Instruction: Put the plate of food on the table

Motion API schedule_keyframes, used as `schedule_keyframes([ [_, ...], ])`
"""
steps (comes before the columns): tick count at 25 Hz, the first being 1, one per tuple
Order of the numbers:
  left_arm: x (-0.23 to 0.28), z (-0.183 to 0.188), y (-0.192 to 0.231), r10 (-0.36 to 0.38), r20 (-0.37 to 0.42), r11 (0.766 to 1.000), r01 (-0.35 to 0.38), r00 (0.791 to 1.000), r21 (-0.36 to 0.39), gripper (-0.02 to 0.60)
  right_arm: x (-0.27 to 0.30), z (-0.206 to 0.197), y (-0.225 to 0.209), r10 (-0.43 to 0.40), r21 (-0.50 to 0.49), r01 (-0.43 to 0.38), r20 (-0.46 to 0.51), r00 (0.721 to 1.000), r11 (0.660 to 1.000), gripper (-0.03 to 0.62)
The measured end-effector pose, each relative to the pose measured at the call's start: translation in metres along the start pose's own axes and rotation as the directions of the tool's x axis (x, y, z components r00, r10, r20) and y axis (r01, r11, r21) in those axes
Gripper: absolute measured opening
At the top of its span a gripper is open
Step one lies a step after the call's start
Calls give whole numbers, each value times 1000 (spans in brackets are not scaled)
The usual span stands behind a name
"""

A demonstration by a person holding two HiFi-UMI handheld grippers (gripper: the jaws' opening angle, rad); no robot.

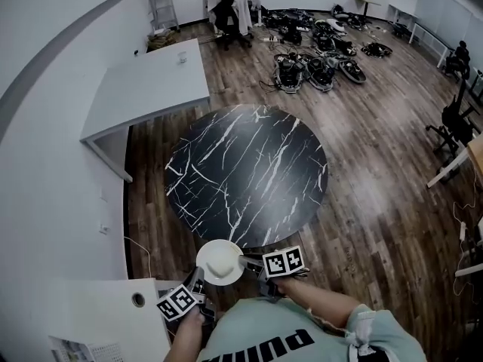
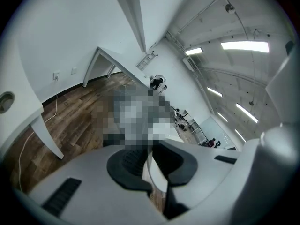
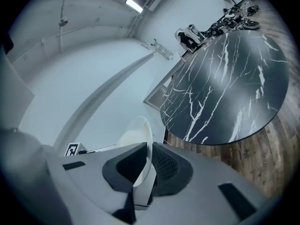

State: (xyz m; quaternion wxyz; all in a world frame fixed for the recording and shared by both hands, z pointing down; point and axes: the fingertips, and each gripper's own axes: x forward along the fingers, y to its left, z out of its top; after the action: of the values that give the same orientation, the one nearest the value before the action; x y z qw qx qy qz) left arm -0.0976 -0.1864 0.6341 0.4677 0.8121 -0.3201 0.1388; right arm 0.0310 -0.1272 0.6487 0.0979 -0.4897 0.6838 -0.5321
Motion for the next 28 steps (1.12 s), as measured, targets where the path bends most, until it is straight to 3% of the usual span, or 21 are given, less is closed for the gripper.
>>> schedule_keyframes([
  [14,56,-44,-72,-27,-39,999,28,999,40,37,-78,24,-60,-14,42,11,66,998,999,40],
  [28,107,-42,-99,-62,-125,993,74,990,88,37,-101,51,-93,-75,112,57,161,984,992,40],
])
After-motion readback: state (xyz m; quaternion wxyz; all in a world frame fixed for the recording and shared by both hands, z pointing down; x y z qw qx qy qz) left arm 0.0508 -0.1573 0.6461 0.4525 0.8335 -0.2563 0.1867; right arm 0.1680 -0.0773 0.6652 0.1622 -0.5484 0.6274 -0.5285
